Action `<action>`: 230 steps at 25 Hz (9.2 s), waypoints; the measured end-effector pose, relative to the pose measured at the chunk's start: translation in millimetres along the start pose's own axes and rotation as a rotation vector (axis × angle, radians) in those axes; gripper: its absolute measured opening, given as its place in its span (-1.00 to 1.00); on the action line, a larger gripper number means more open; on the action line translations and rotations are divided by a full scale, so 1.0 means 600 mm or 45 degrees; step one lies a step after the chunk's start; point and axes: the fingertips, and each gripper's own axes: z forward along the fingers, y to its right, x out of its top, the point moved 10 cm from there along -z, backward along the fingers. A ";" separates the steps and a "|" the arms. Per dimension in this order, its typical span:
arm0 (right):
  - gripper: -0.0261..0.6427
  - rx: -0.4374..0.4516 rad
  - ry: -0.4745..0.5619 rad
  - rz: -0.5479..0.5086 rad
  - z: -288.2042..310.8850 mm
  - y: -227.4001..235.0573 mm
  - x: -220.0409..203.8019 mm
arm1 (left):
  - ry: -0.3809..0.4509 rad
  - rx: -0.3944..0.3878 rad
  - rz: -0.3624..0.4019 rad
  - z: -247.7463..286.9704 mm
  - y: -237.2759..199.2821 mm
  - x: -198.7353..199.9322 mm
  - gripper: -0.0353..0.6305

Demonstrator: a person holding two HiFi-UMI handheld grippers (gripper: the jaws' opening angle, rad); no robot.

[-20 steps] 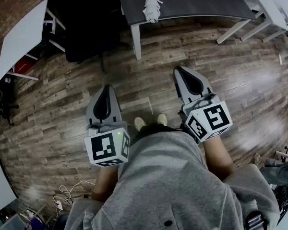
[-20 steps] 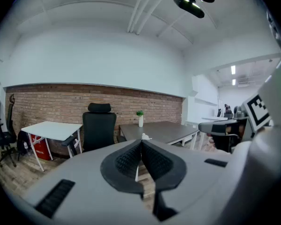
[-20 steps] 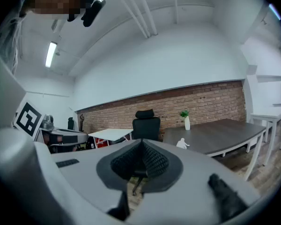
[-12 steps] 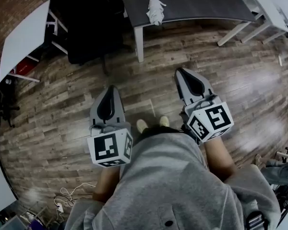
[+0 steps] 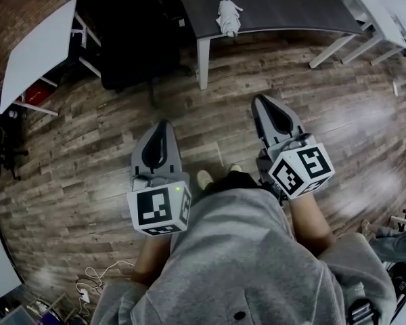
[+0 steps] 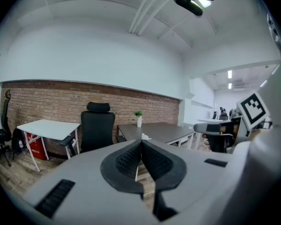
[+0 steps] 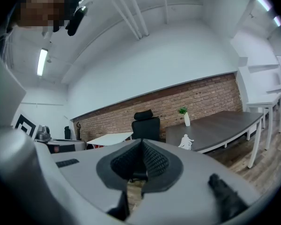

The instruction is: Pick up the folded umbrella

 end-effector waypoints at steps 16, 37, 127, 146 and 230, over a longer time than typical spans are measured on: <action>-0.85 0.015 -0.023 -0.083 0.014 -0.028 0.001 | 0.000 -0.024 -0.032 -0.006 -0.022 -0.004 -0.86; -0.85 0.036 -0.057 -0.089 0.099 0.057 0.016 | -0.037 -0.014 0.000 0.112 -0.009 0.018 -0.86; -0.85 0.086 -0.112 -0.024 0.450 0.496 0.152 | -0.092 0.007 0.093 0.672 0.073 0.170 -0.86; -0.85 -0.002 -0.218 0.001 0.593 0.523 0.155 | -0.164 -0.096 0.070 0.828 -0.015 0.191 -0.86; -0.14 -0.094 -1.182 0.455 0.808 0.555 -0.134 | -0.302 -0.216 -0.025 1.001 -0.179 0.167 -0.86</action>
